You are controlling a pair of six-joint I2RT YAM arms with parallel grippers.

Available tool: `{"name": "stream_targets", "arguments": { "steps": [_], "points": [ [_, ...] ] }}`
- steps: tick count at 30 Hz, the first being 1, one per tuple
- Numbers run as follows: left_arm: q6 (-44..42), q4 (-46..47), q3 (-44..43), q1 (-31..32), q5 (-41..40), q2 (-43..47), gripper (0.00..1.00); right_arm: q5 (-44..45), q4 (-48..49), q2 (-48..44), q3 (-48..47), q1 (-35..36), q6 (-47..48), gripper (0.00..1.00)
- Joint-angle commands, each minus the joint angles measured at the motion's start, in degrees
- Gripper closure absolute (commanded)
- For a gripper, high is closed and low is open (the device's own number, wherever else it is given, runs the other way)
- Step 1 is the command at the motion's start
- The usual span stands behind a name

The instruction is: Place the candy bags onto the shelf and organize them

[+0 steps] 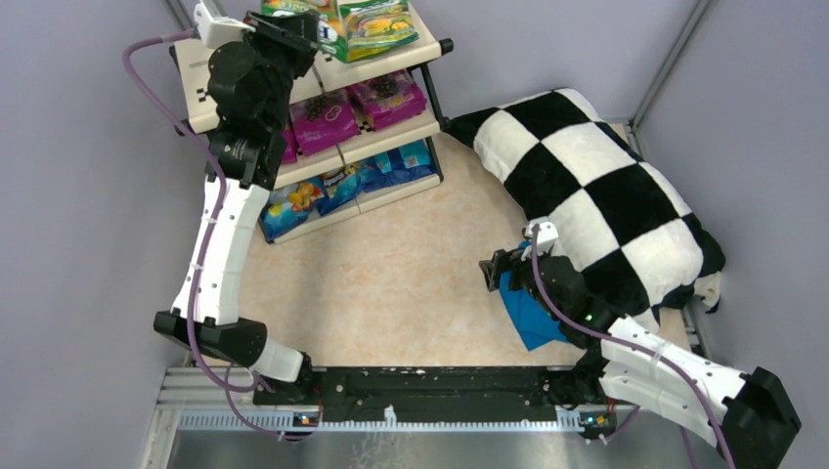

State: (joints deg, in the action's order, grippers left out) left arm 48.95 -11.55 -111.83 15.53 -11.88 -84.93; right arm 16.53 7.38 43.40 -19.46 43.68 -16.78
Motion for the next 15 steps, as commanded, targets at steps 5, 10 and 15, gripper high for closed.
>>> {"name": "stream_targets", "arguments": {
  "steps": [5,10,15],
  "points": [
    [16.58,14.84,3.07,-2.61,-2.74,-3.02,0.89,1.3,2.03,-1.17,0.25,-0.29,-0.5,0.09],
    [19.98,13.71,3.64,-2.61,-4.7,-5.33,0.9,1.22,2.12,-1.21,0.41,-0.27,-0.62,0.09],
    [19.75,14.11,7.69,-2.61,-9.72,-4.7,0.9,1.13,2.33,-1.21,0.52,-0.28,-0.69,0.09]
  ]
}}
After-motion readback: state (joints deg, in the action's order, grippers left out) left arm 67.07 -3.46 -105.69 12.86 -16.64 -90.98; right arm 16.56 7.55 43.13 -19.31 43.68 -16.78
